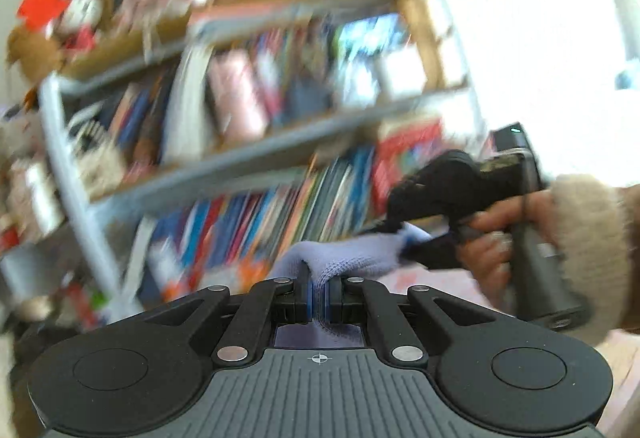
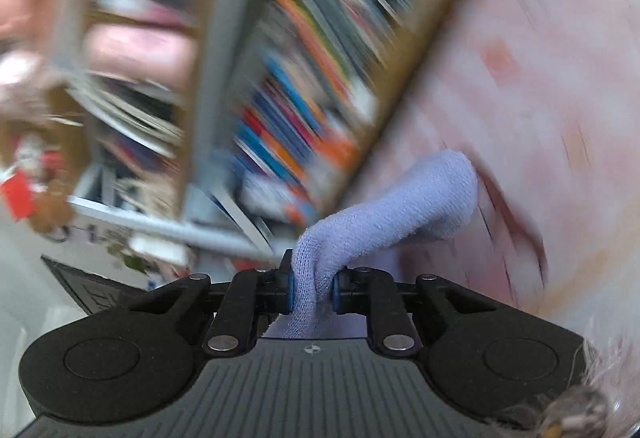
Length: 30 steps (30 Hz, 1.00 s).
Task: Fold clothes
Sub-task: 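Lift the sweater with both grippers and shake it open over the table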
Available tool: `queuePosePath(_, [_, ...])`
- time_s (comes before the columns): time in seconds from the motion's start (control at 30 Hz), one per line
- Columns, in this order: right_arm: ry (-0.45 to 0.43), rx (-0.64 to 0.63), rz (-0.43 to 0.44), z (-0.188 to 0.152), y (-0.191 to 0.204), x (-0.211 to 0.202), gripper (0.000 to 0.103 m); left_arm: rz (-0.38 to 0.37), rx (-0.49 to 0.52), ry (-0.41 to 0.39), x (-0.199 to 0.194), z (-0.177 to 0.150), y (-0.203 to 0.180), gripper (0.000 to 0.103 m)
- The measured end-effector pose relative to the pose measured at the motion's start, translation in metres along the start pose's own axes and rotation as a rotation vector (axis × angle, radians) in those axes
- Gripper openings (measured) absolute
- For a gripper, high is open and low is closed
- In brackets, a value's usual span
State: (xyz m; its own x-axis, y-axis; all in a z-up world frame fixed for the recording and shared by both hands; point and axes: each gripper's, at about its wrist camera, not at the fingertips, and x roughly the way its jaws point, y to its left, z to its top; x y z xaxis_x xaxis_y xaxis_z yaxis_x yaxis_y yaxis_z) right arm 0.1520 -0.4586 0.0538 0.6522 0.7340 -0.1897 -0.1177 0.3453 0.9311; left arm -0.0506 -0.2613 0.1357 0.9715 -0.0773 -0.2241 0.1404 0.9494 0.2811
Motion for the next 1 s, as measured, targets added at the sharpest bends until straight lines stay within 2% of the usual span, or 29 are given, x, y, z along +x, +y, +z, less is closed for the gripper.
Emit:
queuePosePath(0.1, [-0.137,-0.248,0.098,0.033,0.068,-0.024,0.015,-0.083,-0.068,-0.151,-0.008,0.024,0.005,0.004])
queuePosePath(0.17, [-0.177,-0.399,0.195,0.044,0.116,-0.034,0.015,-0.162,-0.145,-0.243,-0.018,0.036,0.014,0.004])
queuePosePath(0.23, [-0.15,-0.526,0.28,0.047,0.158,-0.033,0.015,-0.24,-0.223,-0.335,-0.027,0.047,0.024,0.004])
queuePosePath(0.3, [-0.071,-0.587,0.323,0.043,0.182,-0.021,0.015,-0.308,-0.305,-0.364,-0.033,0.045,0.038,0.004])
queuePosePath(0.33, [-0.028,-0.604,0.328,0.039,0.189,-0.013,0.015,-0.312,-0.332,-0.354,-0.032,0.041,0.042,0.005])
queuePosePath(0.37, [0.021,-0.6,0.296,0.033,0.185,0.002,0.015,-0.307,-0.363,-0.324,-0.029,0.034,0.047,0.005])
queuePosePath(0.43, [0.122,-0.582,0.196,0.017,0.167,0.038,0.015,-0.281,-0.436,-0.209,-0.015,0.01,0.058,0.005])
queuePosePath(0.47, [0.173,-0.567,0.139,0.009,0.154,0.055,0.015,-0.267,-0.469,-0.137,-0.007,-0.007,0.064,0.005])
queuePosePath(0.53, [0.291,-0.527,-0.029,-0.015,0.109,0.095,0.015,-0.204,-0.516,0.044,0.013,-0.05,0.07,0.005])
queuePosePath(0.6, [0.37,-0.518,-0.179,-0.037,0.073,0.124,0.015,-0.118,-0.546,0.227,0.028,-0.091,0.073,0.005])
queuePosePath(0.67, [0.434,-0.518,-0.286,-0.059,0.043,0.146,0.015,-0.067,-0.581,0.341,0.034,-0.119,0.077,0.005])
queuePosePath(0.7, [0.456,-0.506,-0.314,-0.068,0.032,0.154,0.015,-0.035,-0.585,0.374,0.034,-0.127,0.078,0.005])
queuePosePath(0.77, [0.455,-0.475,-0.305,-0.078,0.025,0.163,0.015,-0.012,-0.586,0.402,0.033,-0.134,0.082,0.005])
queuePosePath(0.9, [0.45,-0.56,-0.301,-0.096,0.038,0.178,0.016,0.034,-0.558,0.431,0.04,-0.14,0.09,0.005])
queuePosePath(0.93, [0.448,-0.584,-0.301,-0.1,0.041,0.182,0.018,0.044,-0.559,0.442,0.042,-0.142,0.092,0.005])
queuePosePath(1.0, [0.451,-0.598,-0.305,-0.105,0.04,0.179,0.03,0.059,-0.558,0.459,0.045,-0.145,0.094,0.005])
